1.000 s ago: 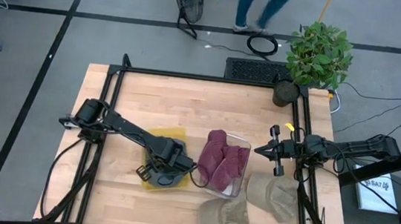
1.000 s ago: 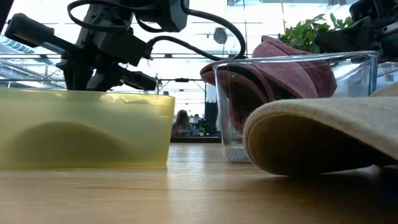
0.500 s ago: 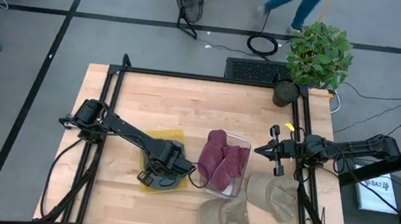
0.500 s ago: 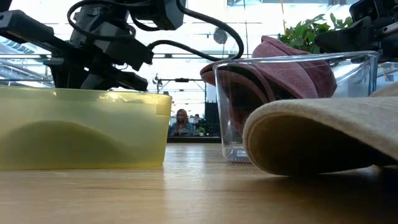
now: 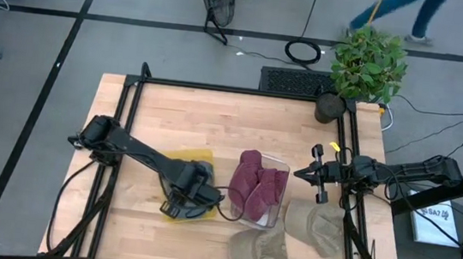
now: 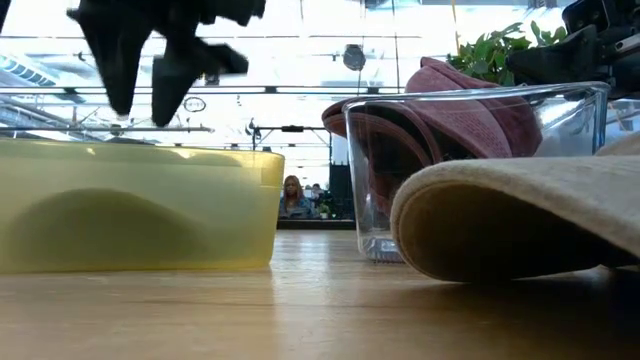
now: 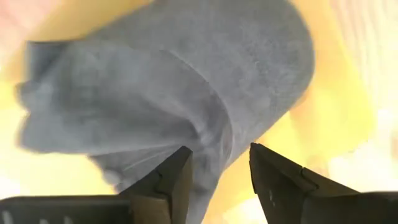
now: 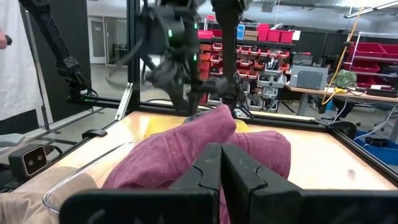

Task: Pick & Place hat
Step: Put the top brown cap into the yellow bin

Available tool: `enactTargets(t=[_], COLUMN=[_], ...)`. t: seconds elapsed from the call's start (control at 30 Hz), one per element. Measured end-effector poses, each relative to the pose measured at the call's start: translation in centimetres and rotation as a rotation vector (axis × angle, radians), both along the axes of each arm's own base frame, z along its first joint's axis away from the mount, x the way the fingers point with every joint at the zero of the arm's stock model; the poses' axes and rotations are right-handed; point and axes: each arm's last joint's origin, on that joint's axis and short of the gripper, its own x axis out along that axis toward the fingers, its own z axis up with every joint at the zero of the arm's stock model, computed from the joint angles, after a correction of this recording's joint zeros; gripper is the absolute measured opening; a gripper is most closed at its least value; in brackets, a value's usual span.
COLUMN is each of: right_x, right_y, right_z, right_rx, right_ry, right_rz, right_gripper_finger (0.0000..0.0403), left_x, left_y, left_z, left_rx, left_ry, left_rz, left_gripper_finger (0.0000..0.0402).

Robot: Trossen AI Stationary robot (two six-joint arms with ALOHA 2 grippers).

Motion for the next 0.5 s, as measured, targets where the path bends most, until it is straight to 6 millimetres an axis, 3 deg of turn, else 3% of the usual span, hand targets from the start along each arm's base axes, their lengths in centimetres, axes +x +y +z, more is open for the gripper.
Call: enactTargets(t=[0.17, 0.23, 0.37, 0.5], right_x=[0.0, 0.0, 0.0, 0.0], right_y=[0.0, 0.0, 0.0, 0.0], right_z=[0.0, 0.1, 0.1, 0.1], right_rx=[0.001, 0.001, 0.002, 0.002], right_ry=[-0.004, -0.007, -0.012, -0.014], right_rz=[0.000, 0.000, 0.000, 0.000], right_gripper_finger=[0.0000, 0.0000, 0.0000, 0.0000], left_x=[-0.9, -1.9, -5.9, -10.9], left_y=[-0.4, -0.5, 0.7, 2.2], left_z=[3.0, 4.8, 10.2, 14.3], left_rx=[0.088, 0.112, 0.091, -0.002], left_ry=[0.028, -0.048, -0.359, -0.837], left_rz=[0.015, -0.004, 0.008, 0.101], left_gripper_finger=[0.0163, 0.0152, 0.0119, 0.0085])
